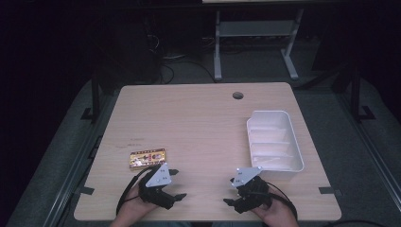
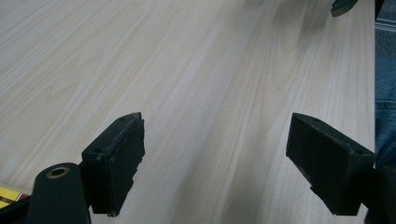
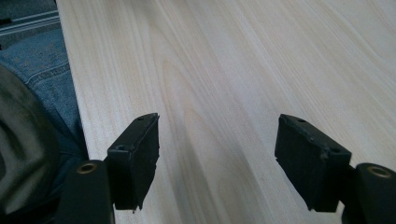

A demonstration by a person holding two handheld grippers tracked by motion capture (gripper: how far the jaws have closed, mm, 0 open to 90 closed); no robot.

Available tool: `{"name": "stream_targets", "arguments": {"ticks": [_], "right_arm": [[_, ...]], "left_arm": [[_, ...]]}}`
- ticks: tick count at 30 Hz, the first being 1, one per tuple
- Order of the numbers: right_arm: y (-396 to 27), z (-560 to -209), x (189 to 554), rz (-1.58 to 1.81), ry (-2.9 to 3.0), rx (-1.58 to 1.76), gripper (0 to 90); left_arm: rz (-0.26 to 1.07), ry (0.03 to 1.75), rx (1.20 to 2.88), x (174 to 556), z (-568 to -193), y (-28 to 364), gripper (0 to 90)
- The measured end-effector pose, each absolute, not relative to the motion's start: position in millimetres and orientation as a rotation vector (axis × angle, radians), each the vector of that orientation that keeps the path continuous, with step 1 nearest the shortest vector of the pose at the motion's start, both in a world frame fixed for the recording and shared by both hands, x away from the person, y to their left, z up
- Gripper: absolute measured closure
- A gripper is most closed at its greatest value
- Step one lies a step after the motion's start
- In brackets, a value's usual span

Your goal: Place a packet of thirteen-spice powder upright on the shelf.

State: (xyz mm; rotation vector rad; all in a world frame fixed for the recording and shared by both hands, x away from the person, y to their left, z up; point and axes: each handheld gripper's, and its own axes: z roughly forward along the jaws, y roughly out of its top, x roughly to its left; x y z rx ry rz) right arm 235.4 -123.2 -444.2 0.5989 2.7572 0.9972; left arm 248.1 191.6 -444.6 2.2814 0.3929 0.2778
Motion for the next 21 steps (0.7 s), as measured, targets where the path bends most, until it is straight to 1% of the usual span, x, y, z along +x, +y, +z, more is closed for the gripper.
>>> {"name": "stream_targets", "arguments": {"ticks": [12, 18, 21], "right_arm": [[-123, -444, 233, 0.994, 2.754, 0.598, 29.9], [-125, -444, 234, 1.012, 2.756, 0.619, 29.8], [-124, -444, 234, 1.009, 2.758, 0.607, 29.8]], "left_arm": [[0.289, 0.37, 2.296, 249, -441, 196, 18.2], [0.305, 0.348, 2.319, 259, -428, 211, 18.2], [0.291, 0.358, 2.298, 264, -423, 220, 18.2]]}}
